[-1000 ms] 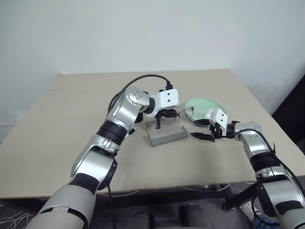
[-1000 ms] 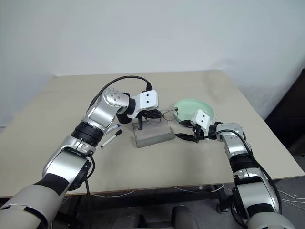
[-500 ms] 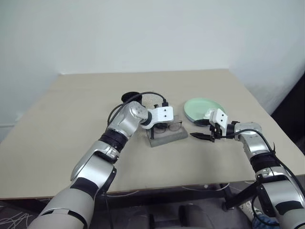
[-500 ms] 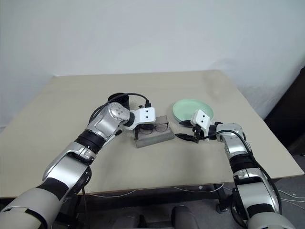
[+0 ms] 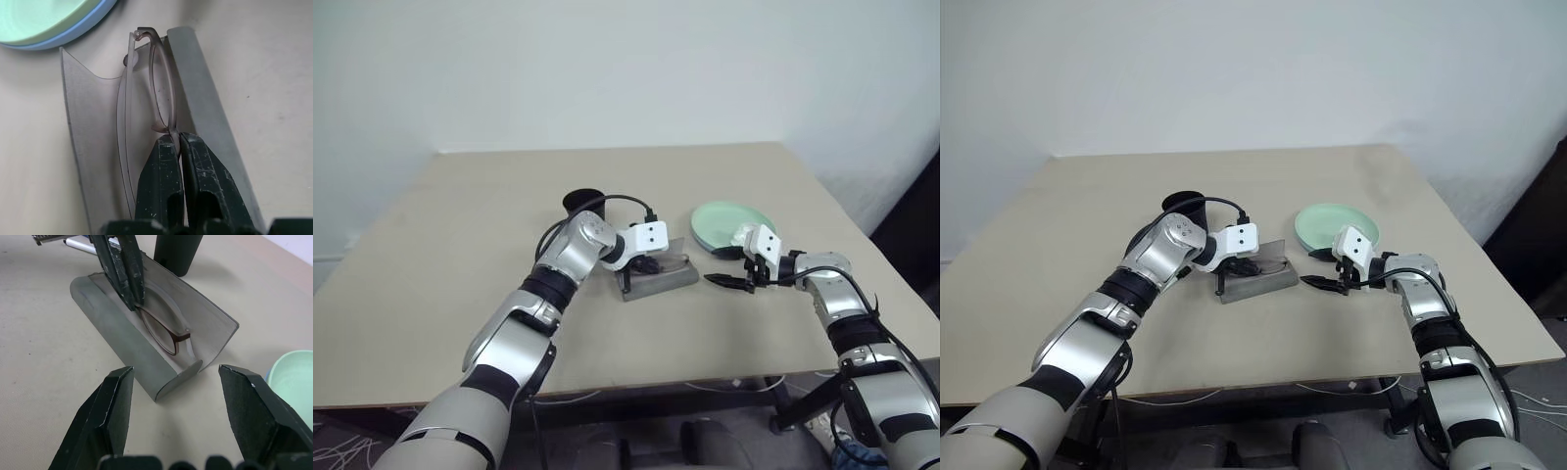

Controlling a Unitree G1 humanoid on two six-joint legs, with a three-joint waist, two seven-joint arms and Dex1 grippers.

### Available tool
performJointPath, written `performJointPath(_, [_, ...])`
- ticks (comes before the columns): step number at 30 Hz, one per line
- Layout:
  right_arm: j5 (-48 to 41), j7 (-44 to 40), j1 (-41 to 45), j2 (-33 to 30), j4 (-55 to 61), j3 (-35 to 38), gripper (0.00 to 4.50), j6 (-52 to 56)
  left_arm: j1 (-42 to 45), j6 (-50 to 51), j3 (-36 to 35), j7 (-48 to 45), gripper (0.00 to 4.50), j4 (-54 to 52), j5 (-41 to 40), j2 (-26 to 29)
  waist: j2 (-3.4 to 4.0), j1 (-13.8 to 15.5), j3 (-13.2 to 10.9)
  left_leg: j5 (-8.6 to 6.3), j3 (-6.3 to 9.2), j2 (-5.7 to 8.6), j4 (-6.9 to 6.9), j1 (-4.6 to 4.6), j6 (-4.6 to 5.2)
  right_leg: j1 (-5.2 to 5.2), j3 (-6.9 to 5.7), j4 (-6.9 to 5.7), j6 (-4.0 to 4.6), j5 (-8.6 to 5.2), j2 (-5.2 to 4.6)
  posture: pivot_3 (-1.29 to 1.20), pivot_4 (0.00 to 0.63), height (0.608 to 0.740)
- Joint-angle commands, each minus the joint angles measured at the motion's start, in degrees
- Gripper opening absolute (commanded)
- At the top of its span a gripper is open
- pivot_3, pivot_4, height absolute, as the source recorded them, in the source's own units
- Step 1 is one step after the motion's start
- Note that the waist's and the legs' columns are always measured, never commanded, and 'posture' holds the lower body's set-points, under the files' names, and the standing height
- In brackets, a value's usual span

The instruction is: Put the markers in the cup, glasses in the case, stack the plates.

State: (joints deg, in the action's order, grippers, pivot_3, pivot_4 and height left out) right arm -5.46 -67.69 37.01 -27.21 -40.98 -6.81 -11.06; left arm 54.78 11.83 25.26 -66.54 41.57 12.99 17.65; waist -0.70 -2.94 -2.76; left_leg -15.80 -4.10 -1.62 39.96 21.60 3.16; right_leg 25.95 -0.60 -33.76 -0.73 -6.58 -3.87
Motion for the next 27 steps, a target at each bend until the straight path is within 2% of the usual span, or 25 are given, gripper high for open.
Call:
performJointPath(1, [-0.7,0.0,0.6,-0.1,2.2,0.7,3.00,-0.2,0.8,0.8,-1.4,-1.1,0.02,-0.3,-1.0,1.0,0.00,0.0,0.0,0.00,0.00,0.00,0.00,0.00,0.00,0.00,0.00,0.00,0.00,0.00,0.00,0.00,0.000,0.732])
performJointPath(8, [-0.7,0.0,0.7,0.0,2.0,0.7,3.00,-0.3,1.0,0.8,-1.4,-0.6,0.02,0.7,-0.9,1.7,0.00,0.0,0.0,0.01,-0.01,0.00,0.00,-0.01,0.00,0.00,0.00,0.00,0.00,0.00,0.00,0.00,0.000,0.732])
performJointPath(11, [-0.7,-0.1,0.7,0.0,2.0,0.7,3.00,-0.4,1.9,-1.7,-0.5,3.0,0.02,4.0,1.4,1.8,0.00,0.0,0.0,0.00,0.00,-0.01,0.00,-0.02,0.00,0.00,0.00,-0.01,0.00,0.00,0.00,0.00,0.000,0.732])
performJointPath(17, [-0.7,-0.1,0.8,0.1,2.0,0.6,3.00,-0.3,4.3,-3.3,-1.3,5.4,0.02,10.9,1.0,0.4,0.00,0.0,0.0,0.01,-0.01,-0.01,0.02,-0.03,0.00,-0.03,0.00,-0.01,0.00,0.00,0.00,0.00,0.000,0.732])
performJointPath(27, [-0.7,-0.1,0.4,-0.2,2.5,0.7,3.00,0.0,6.6,1.6,-7.3,0.2,0.02,13.5,-5.0,-1.7,0.00,0.0,0.0,0.01,0.01,0.00,0.03,-0.02,0.00,-0.04,-0.01,0.00,0.00,0.00,0.00,0.00,0.000,0.732])
